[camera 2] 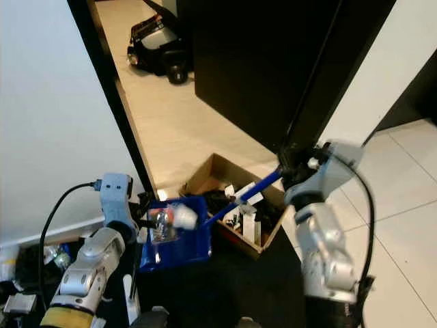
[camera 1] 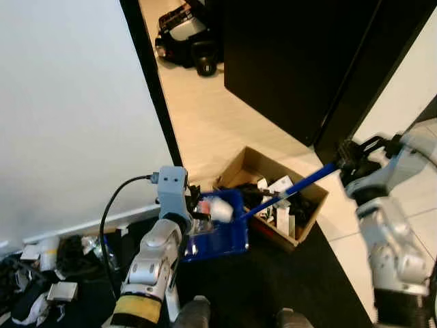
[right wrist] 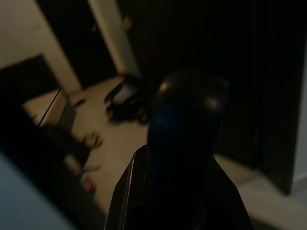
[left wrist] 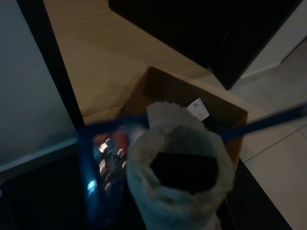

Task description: Sweep floor

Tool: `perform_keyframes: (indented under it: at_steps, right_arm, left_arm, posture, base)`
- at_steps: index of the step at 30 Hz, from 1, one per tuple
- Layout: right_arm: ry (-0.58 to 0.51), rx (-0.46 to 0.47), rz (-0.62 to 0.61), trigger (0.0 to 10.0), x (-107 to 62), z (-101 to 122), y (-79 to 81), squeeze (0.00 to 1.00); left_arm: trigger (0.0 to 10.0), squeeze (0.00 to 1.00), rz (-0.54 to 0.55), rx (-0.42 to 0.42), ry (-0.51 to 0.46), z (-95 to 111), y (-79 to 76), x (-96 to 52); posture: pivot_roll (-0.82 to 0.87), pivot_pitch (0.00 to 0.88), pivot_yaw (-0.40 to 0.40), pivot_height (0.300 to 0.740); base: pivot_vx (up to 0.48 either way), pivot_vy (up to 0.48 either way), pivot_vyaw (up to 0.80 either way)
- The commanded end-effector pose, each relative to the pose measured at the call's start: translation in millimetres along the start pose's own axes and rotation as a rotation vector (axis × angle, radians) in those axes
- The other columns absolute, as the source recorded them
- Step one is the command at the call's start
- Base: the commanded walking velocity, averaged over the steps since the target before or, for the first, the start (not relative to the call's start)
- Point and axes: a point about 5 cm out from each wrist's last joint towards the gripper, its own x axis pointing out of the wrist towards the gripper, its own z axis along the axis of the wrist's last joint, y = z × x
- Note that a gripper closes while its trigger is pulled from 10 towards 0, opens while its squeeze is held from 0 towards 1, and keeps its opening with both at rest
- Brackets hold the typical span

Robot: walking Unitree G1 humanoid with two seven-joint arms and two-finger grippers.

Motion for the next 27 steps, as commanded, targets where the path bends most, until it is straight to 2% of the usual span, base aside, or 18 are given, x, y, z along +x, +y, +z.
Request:
perform_keyframes:
  at_steps: [1, 2, 3, 5, 6, 8, 11, 14, 15, 16, 19, 20, 22, 23, 24, 27]
  right_arm:
    - [-0.095, -0.007, -0.015, 10.0, 12.7, 21.4, -7.1, 0.0]
    - [-0.095, -0.007, -0.015, 10.0, 12.7, 21.4, -7.1, 0.0]
    - [-0.126, -0.028, -0.018, 10.0, 22.4, 31.8, -10.3, 0.0]
    - [-0.138, -0.042, -0.019, 10.0, 26.3, 36.3, -11.6, 0.0]
    - [-0.185, -0.089, -0.032, 10.0, 39.8, 52.6, -16.6, 0.0]
    - [-0.185, -0.089, -0.032, 10.0, 39.8, 52.6, -16.6, 0.0]
    - [-0.273, -0.171, -0.051, 10.0, 59.7, 80.8, -22.1, 0.0]
    - [-0.306, -0.214, -0.045, 10.0, 65.5, 90.3, -19.9, 0.0]
    - [-0.347, -0.288, -0.023, 10.0, 73.6, 101.0, -13.2, 0.0]
    - [-0.347, -0.288, -0.023, 10.0, 73.6, 101.0, -13.2, 0.0]
    - [-0.394, -0.426, 0.045, 10.0, 84.5, 109.3, 4.9, 0.0]
    - [-0.394, -0.426, 0.045, 10.0, 84.5, 109.3, 4.9, 0.0]
    - [-0.423, -0.556, 0.127, 10.0, 92.9, 110.4, 23.6, 0.0]
    - [-0.423, -0.556, 0.127, 10.0, 92.9, 110.4, 23.6, 0.0]
    - [-0.432, -0.611, 0.16, 10.0, 95.8, 109.0, 30.5, 0.0]
    - [-0.44, -0.646, 0.185, 10.0, 97.1, 107.4, 36.3, 0.0]
  left_arm:
    - [10.0, 0.0, 0.006, 0.018, -0.001, 1.6, 2.5, 1.6]
    - [10.0, 0.0, 0.006, 0.018, -0.001, 1.6, 2.5, 1.6]
    - [10.0, 0.0, 0.004, 0.02, -0.004, 2.8, 2.4, 2.6]
    - [10.0, 0.0, 0.003, 0.021, -0.005, 3.3, 2.4, 2.9]
    - [10.0, 0.0, 0.005, 0.022, -0.009, 4.9, 3.1, 3.7]
    - [10.0, 0.0, 0.005, 0.022, -0.009, 4.9, 3.1, 3.7]
    - [10.0, 0.0, 0.009, 0.024, -0.016, 6.6, 4.5, 4.0]
    - [10.0, 0.0, 0.011, 0.024, -0.018, 6.9, 4.9, 3.9]
    - [10.0, 0.0, 0.014, 0.024, -0.02, 6.6, 5.3, 2.9]
    - [10.0, 0.0, 0.014, 0.024, -0.02, 6.6, 5.3, 2.9]
    - [10.0, 0.0, 0.016, 0.023, -0.021, 4.9, 4.8, 1.1]
    - [10.0, 0.0, 0.016, 0.023, -0.021, 4.9, 4.8, 1.1]
    - [10.0, 0.0, 0.018, 0.02, -0.024, 4.7, 4.5, 0.4]
    - [10.0, 0.0, 0.018, 0.02, -0.024, 4.7, 4.5, 0.4]
    - [10.0, 0.0, 0.02, 0.019, -0.026, 4.6, 4.7, 0.3]
    - [10.0, 0.0, 0.02, 0.019, -0.027, 4.7, 4.9, 0.1]
  posture:
    - [0.06, 0.083, 0.042, 0.74]
    - [0.06, 0.083, 0.042, 0.74]
    - [0.06, 0.081, 0.043, 0.74]
    - [0.06, 0.08, 0.043, 0.74]
    - [0.07, 0.074, 0.042, 0.74]
    - [0.07, 0.074, 0.042, 0.74]
    - [0.08, 0.063, 0.035, 0.74]
    - [0.09, 0.06, 0.033, 0.74]
    - [0.09, 0.056, 0.03, 0.74]
    - [0.09, 0.056, 0.03, 0.74]
    - [0.1, 0.051, 0.024, 0.74]
    - [0.1, 0.051, 0.024, 0.74]
    - [0.11, 0.045, 0.017, 0.74]
    - [0.11, 0.045, 0.017, 0.74]
    - [0.11, 0.043, 0.014, 0.74]
    - [0.11, 0.037, 0.01, 0.74]
  base:
    - [0.0, 0.0, 0.0]
    - [0.0, 0.0, 0.0]
    - [0.0, 0.0, 0.0]
    - [0.0, 0.0, 0.0]
    - [0.0, 0.0, 0.0]
    - [0.0, 0.0, 0.0]
    - [0.0, 0.0, 0.0]
    - [0.0, 0.0, 0.0]
    - [0.0, 0.0, 0.0]
    - [0.0, 0.0, 0.0]
    - [0.0, 0.0, 0.0]
    - [0.0, 0.0, 0.0]
    - [0.0, 0.0, 0.0]
    - [0.0, 0.0, 0.0]
    - [0.0, 0.0, 0.0]
    - [0.0, 0.0, 0.0]
